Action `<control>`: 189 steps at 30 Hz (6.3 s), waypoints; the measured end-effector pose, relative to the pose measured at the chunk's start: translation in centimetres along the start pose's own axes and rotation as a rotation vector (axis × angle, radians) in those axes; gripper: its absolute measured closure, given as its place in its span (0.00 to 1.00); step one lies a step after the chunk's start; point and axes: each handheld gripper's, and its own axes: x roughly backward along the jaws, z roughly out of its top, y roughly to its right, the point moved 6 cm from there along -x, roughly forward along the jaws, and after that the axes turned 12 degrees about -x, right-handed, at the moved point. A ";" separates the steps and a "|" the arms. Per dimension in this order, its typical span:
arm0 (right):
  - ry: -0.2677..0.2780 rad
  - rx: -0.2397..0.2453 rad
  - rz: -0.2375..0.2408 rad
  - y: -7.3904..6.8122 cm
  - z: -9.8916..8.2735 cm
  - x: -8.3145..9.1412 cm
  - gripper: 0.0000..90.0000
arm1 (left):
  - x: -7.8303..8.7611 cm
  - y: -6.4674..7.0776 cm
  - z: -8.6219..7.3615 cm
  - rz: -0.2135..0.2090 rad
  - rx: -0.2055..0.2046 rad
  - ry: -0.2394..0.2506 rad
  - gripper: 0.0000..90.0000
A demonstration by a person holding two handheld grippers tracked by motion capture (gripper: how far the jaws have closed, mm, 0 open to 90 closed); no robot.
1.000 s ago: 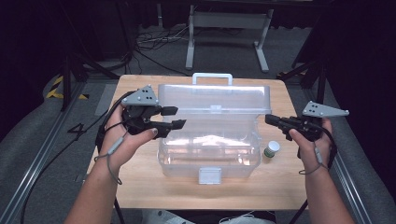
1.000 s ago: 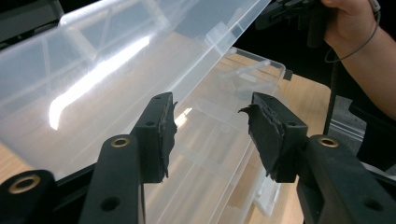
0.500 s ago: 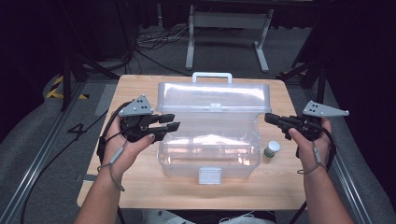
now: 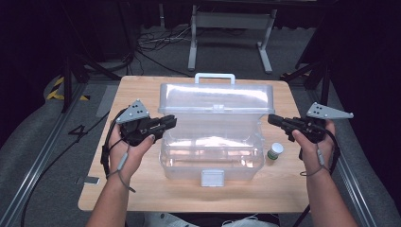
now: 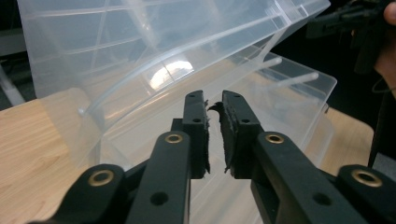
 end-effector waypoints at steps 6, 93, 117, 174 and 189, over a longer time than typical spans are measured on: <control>0.000 0.002 0.006 -0.1 -0.2 -0.1 1.00 | -0.7 -0.8 -0.8 0.011 -0.001 -0.025 0.99; 0.282 -0.005 -0.581 -0.7 0.9 -4.6 0.83 | -0.1 -2.3 -0.9 0.018 0.004 -0.054 0.94; 0.312 -0.045 -0.616 0.0 2.4 -5.4 0.86 | 1.5 -2.1 -2.0 -0.021 -0.003 -0.123 0.87; 0.244 -0.079 -0.635 3.2 6.0 -7.9 0.92 | 1.5 2.3 -8.1 -0.285 -0.009 -0.291 0.78; 0.241 -0.088 -0.620 3.4 6.2 -8.0 0.91 | -0.5 3.8 -10.4 -0.403 -0.056 -0.324 0.74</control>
